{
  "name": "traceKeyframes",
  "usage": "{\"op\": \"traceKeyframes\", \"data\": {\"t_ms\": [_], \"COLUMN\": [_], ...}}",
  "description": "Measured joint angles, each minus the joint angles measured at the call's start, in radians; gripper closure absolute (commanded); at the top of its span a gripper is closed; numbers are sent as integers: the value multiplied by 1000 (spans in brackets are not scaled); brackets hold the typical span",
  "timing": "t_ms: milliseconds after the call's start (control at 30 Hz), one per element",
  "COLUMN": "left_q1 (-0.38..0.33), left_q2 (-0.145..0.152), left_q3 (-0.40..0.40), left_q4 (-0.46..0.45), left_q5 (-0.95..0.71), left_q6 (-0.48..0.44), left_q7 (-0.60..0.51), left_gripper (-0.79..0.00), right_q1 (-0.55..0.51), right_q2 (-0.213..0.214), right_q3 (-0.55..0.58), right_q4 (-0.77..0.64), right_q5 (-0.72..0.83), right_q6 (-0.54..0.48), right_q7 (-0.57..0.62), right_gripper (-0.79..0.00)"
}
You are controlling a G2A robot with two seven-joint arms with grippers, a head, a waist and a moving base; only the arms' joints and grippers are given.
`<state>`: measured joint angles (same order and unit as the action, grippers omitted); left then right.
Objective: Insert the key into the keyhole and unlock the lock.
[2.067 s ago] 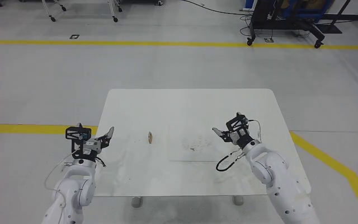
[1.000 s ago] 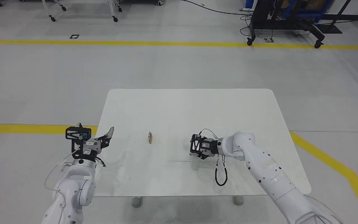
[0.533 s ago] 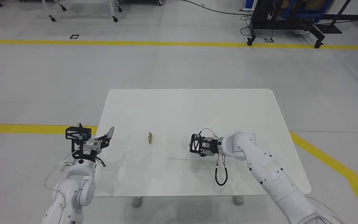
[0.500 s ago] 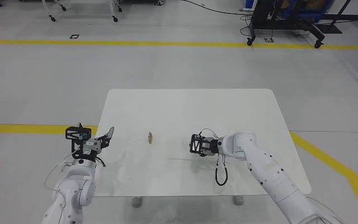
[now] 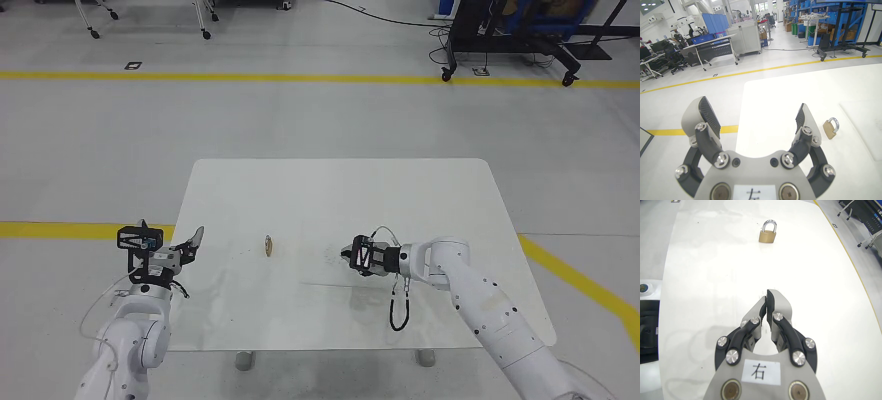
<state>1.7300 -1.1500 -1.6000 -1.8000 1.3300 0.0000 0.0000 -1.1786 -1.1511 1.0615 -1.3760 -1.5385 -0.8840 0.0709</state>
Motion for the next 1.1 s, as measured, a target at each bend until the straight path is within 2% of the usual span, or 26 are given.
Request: {"op": "traceKeyframes", "data": {"t_ms": [67, 133, 333, 633, 767, 800, 900, 933, 1033, 1100], "left_q1": [0, 0, 0, 0, 14, 13, -25, -52, -115, -131], "left_q2": [0, 0, 0, 0, -4, -5, -6, -3, 4, 6], "left_q3": [0, 0, 0, 0, 15, 24, 41, 41, 59, 66], "left_q4": [0, 0, 0, -1, -24, -24, 21, 48, 120, 136], "left_q5": [0, 0, 0, 2, -10, -47, -302, -426, -695, -807], "left_q6": [0, 0, 0, 1, -20, -57, -305, -425, -658, -731], "left_q7": [0, 0, 0, 1, 58, 70, 39, -4, -141, -218], "left_gripper": [-785, -785, -785, -785, -785, -785, -785, -785, -785, -785], "right_q1": [-6, -7, -14, -16, -25, -30, -41, -43, -47, -51], "right_q2": [-3, -6, 10, 12, 11, 10, 7, 5, -1, -1], "right_q3": [1, 3, 33, 34, 30, 30, 24, 20, 3, -5], "right_q4": [6, 1, 2, 2, -4, -9, -27, -30, -30, -32], "right_q5": [23, 70, 61, 53, 71, 91, 170, 198, 258, 278], "right_q6": [29, 47, -75, -79, -81, -82, -102, -108, -128, -129], "right_q7": [-4, -58, -283, -295, -304, -311, -370, -398, -460, -480], "right_gripper": [0, 0, 0, 0, 0, 0, 0, 0, 0, 0]}}
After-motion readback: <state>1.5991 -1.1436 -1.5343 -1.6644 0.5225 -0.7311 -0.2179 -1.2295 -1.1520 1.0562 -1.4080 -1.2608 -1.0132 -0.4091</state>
